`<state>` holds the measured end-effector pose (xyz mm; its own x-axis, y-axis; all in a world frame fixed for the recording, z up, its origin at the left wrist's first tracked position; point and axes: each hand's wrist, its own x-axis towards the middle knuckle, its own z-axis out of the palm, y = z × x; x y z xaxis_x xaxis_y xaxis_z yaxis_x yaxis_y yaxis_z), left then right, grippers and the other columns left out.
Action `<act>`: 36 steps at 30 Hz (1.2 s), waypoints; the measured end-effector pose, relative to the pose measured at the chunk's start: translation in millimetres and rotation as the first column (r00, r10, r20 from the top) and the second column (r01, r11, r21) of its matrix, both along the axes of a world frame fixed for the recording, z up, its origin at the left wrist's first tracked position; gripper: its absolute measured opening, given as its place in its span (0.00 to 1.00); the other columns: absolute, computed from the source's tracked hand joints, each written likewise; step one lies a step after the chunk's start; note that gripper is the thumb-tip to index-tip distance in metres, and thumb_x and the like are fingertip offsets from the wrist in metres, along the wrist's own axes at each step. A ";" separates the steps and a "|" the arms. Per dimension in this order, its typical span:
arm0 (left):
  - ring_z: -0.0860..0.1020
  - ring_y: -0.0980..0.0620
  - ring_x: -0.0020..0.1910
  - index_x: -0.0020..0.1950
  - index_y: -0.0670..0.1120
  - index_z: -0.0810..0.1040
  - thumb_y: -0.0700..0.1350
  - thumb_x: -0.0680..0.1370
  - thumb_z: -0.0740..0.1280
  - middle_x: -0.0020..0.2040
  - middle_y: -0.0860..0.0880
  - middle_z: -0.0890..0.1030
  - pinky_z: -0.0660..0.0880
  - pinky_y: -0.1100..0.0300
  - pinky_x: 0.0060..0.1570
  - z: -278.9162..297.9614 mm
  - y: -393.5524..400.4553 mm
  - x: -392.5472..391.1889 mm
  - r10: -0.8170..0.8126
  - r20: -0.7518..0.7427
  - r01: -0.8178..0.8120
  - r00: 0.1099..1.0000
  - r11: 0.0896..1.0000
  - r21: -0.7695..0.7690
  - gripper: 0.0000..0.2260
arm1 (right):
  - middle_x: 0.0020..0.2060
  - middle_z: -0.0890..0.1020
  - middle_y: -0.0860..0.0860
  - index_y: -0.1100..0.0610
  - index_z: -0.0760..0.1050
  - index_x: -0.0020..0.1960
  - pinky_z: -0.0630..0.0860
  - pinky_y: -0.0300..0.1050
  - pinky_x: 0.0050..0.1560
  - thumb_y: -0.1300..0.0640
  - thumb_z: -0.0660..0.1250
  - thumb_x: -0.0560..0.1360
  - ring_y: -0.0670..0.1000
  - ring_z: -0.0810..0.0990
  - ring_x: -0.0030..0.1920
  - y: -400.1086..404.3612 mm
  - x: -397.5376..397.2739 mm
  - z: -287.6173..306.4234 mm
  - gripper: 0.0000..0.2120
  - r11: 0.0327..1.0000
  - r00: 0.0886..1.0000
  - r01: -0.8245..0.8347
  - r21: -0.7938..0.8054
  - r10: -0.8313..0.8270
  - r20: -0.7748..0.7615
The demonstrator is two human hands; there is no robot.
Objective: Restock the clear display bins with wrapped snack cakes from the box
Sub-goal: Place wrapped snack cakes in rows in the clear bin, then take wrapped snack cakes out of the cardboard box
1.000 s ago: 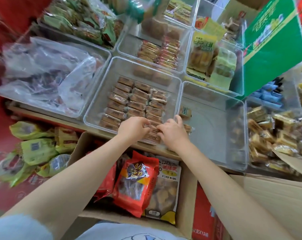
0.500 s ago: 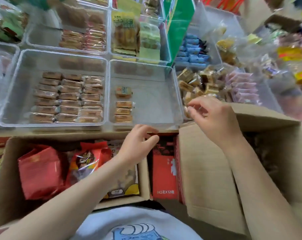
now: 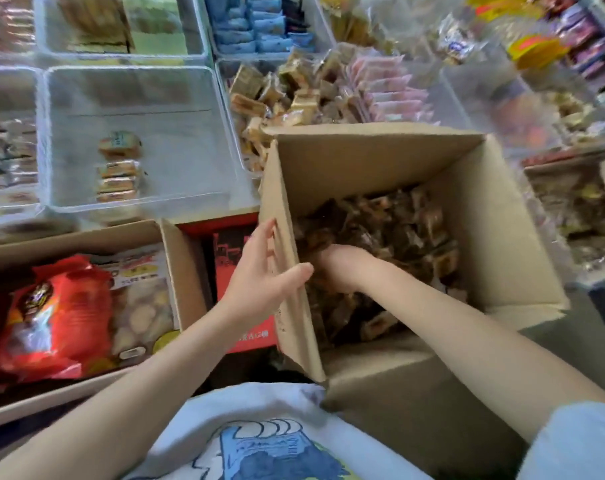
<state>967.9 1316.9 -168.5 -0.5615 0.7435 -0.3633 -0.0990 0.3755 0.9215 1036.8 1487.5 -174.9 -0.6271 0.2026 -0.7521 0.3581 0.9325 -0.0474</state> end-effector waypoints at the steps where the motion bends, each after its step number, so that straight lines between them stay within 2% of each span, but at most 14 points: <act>1: 0.69 0.52 0.73 0.80 0.58 0.57 0.65 0.66 0.69 0.77 0.55 0.66 0.71 0.46 0.71 1.2 -1.3 -0.1 0.011 -0.010 -0.011 1.000 1.000 -0.005 0.45 | 0.59 0.81 0.53 0.53 0.76 0.65 0.77 0.47 0.51 0.50 0.62 0.80 0.56 0.80 0.55 4.5 -2.3 -7.8 0.16 0.999 0.999 -0.030 -0.016 0.030 0.023; 3: 0.70 0.54 0.71 0.80 0.58 0.58 0.66 0.64 0.68 0.76 0.57 0.67 0.72 0.51 0.68 4.0 -3.3 0.8 0.036 -0.029 -0.037 0.999 0.999 -0.013 0.45 | 0.59 0.81 0.53 0.54 0.76 0.66 0.76 0.47 0.52 0.47 0.65 0.79 0.55 0.79 0.54 7.8 -4.6 -21.7 0.18 0.992 0.990 -0.085 -0.091 0.094 0.101; 6: 0.71 0.56 0.68 0.79 0.60 0.59 0.66 0.64 0.66 0.75 0.59 0.67 0.72 0.59 0.62 8.0 -1.4 5.5 0.067 -0.034 -0.067 0.997 0.998 -0.009 0.44 | 0.62 0.80 0.54 0.54 0.76 0.67 0.75 0.53 0.63 0.43 0.63 0.79 0.56 0.79 0.60 6.4 -6.1 -43.1 0.22 0.958 0.957 -0.184 -0.221 0.226 0.183; 9: 0.71 0.58 0.68 0.77 0.62 0.60 0.64 0.65 0.66 0.73 0.61 0.67 0.72 0.66 0.56 7.8 1.4 9.0 0.085 -0.029 -0.085 0.996 0.996 -0.001 0.41 | 0.60 0.81 0.49 0.46 0.75 0.67 0.77 0.53 0.63 0.28 0.58 0.72 0.52 0.80 0.59 7.9 -5.3 -58.8 0.32 0.928 0.983 -0.046 -0.371 0.107 0.147; 11: 0.71 0.58 0.69 0.78 0.62 0.60 0.64 0.65 0.66 0.74 0.62 0.67 0.71 0.67 0.56 8.2 1.3 9.8 0.090 -0.023 -0.090 0.996 0.996 0.004 0.41 | 0.56 0.83 0.47 0.45 0.76 0.65 0.79 0.51 0.60 0.24 0.61 0.66 0.49 0.83 0.54 6.8 -5.5 -61.8 0.36 0.890 0.977 -0.011 -0.456 0.107 0.184; 15: 0.71 0.57 0.69 0.78 0.60 0.60 0.65 0.64 0.66 0.74 0.61 0.68 0.72 0.59 0.62 11.3 4.1 11.8 0.089 -0.024 -0.089 0.996 0.996 -0.021 0.43 | 0.53 0.84 0.51 0.50 0.79 0.62 0.80 0.52 0.59 0.40 0.72 0.73 0.52 0.83 0.52 5.2 0.7 -55.2 0.22 0.876 0.955 -0.116 -0.468 0.228 0.191; 18: 0.72 0.59 0.67 0.78 0.60 0.61 0.66 0.63 0.68 0.72 0.60 0.69 0.72 0.60 0.61 14.3 3.8 6.8 0.061 -0.012 -0.062 0.998 0.997 -0.051 0.44 | 0.48 0.85 0.54 0.55 0.80 0.57 0.81 0.43 0.49 0.50 0.71 0.76 0.50 0.83 0.46 33.4 -12.7 -20.5 0.13 0.867 0.998 0.054 -0.496 -0.027 0.062; 20: 0.74 0.60 0.65 0.76 0.60 0.64 0.67 0.62 0.70 0.69 0.61 0.72 0.73 0.60 0.60 16.4 0.3 -1.4 0.042 0.014 -0.041 0.999 0.997 -0.066 0.43 | 0.49 0.84 0.57 0.57 0.77 0.59 0.80 0.41 0.42 0.56 0.70 0.76 0.51 0.83 0.44 63.2 -19.9 15.0 0.13 0.753 0.908 0.287 -0.591 -0.411 -0.083; 22: 0.78 0.59 0.62 0.71 0.59 0.72 0.66 0.64 0.72 0.65 0.59 0.78 0.77 0.59 0.59 20.3 -2.5 -10.7 0.104 0.013 -0.103 0.994 0.993 -0.048 0.36 | 0.54 0.82 0.60 0.59 0.72 0.65 0.81 0.45 0.46 0.58 0.69 0.77 0.54 0.83 0.47 86.3 -20.8 48.9 0.17 0.498 0.711 0.383 -0.778 -0.697 -0.095; 24: 0.81 0.56 0.58 0.63 0.55 0.79 0.60 0.70 0.76 0.59 0.56 0.83 0.80 0.57 0.55 28.8 -2.5 -20.3 0.226 -0.005 -0.227 0.974 0.974 -0.001 0.24 | 0.57 0.82 0.60 0.59 0.68 0.68 0.81 0.52 0.54 0.60 0.68 0.78 0.57 0.83 0.51 91.3 -18.1 75.3 0.20 0.281 0.619 0.324 -0.903 -0.785 -0.022; 26: 0.83 0.52 0.54 0.60 0.52 0.81 0.57 0.73 0.76 0.53 0.53 0.85 0.81 0.56 0.49 40.6 -1.4 -30.7 0.306 0.040 -0.308 0.951 0.949 0.066 0.18 | 0.57 0.82 0.60 0.58 0.67 0.69 0.81 0.54 0.57 0.61 0.68 0.77 0.59 0.83 0.56 78.3 -18.4 94.8 0.22 0.220 0.625 0.241 -0.945 -0.780 -0.023; 29: 0.84 0.48 0.52 0.61 0.51 0.79 0.59 0.69 0.78 0.52 0.49 0.86 0.81 0.55 0.46 59.3 -5.3 -47.6 0.299 0.124 -0.318 0.946 0.929 0.189 0.25 | 0.56 0.82 0.59 0.60 0.68 0.66 0.81 0.51 0.56 0.64 0.71 0.75 0.57 0.82 0.56 38.5 -29.5 109.3 0.22 0.287 0.650 0.125 -0.950 -0.747 -0.141; 33: 0.84 0.49 0.49 0.55 0.54 0.83 0.53 0.66 0.78 0.50 0.49 0.86 0.82 0.54 0.46 69.6 -32.3 -73.6 0.346 0.122 -0.366 0.930 0.876 0.314 0.19 | 0.49 0.81 0.55 0.59 0.72 0.59 0.80 0.47 0.54 0.62 0.74 0.74 0.51 0.81 0.50 -12.7 -60.8 108.7 0.17 0.542 0.669 0.040 -0.839 -0.638 -0.381; 36: 0.85 0.49 0.51 0.53 0.57 0.85 0.51 0.65 0.80 0.50 0.50 0.86 0.83 0.53 0.50 68.7 -74.2 -102.1 0.338 0.022 -0.330 0.941 0.898 0.291 0.17 | 0.48 0.82 0.51 0.57 0.75 0.55 0.80 0.46 0.53 0.59 0.75 0.74 0.48 0.82 0.50 -46.9 -90.1 107.0 0.13 0.649 0.703 -0.021 -0.760 -0.531 -0.473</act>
